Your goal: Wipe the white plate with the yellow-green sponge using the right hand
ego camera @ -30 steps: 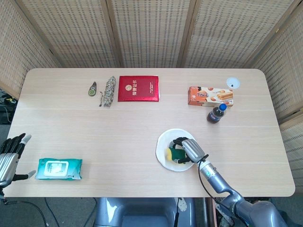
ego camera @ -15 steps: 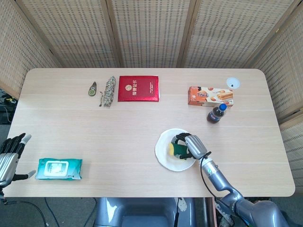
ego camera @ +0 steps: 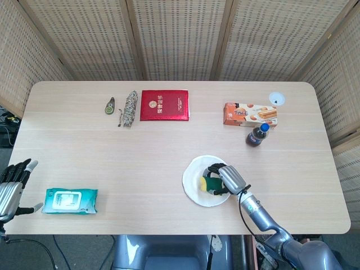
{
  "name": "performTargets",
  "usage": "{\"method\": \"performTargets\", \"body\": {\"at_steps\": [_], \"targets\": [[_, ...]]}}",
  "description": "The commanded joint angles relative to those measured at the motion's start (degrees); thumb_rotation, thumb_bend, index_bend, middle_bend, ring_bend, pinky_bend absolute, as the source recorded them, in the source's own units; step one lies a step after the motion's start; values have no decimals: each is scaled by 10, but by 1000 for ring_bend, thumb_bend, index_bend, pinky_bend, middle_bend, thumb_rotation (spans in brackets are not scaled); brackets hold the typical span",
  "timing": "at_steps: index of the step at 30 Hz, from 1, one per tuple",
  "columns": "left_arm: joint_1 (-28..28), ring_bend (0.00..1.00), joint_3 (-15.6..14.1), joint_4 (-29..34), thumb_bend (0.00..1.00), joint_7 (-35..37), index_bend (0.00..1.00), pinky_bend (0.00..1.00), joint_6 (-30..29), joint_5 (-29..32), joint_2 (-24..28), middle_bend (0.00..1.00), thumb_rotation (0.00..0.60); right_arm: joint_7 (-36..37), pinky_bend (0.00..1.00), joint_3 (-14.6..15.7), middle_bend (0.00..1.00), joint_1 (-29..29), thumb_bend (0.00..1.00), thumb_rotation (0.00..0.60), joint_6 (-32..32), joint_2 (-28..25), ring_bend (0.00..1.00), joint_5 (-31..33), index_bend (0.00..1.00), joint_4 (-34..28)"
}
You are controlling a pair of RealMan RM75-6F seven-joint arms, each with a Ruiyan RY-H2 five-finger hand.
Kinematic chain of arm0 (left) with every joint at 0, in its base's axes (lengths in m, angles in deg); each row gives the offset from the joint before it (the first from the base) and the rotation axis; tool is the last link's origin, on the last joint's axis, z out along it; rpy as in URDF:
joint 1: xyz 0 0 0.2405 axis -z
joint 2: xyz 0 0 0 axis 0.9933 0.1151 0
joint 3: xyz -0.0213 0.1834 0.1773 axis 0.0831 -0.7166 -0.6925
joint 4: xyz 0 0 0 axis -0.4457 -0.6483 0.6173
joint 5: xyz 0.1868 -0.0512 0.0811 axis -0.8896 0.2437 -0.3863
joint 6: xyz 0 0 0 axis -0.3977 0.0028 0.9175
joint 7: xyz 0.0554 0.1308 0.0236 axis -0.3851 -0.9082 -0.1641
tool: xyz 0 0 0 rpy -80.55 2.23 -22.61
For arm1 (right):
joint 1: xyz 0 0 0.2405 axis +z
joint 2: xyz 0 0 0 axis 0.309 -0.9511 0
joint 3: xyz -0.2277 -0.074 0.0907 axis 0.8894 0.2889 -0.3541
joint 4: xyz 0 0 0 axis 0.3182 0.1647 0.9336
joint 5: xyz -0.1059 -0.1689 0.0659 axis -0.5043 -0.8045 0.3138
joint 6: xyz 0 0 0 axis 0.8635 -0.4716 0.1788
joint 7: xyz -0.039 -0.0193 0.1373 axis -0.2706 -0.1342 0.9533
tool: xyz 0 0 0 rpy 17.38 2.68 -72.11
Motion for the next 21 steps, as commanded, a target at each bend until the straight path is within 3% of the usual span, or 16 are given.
{"method": "performTargets", "body": {"at_steps": [1,10,21], "targets": [[0,0,0,0,0,1,0,0,-1,0,0,0,600,6,298,-1,525,-1,296,600,8,-6,321,0,445,-8],[1,0,-1,1,0,-4,0,0,3,0,-2,0,600,-11,298,22,527,-5,296,600,30,-41,321,-27,446,-62],[2,0,-2,2,0,-6,0,0,4,1,-3,0,600,-38,298,31,527,-1,297,600,1,-28,320,-30,446,-50]]}}
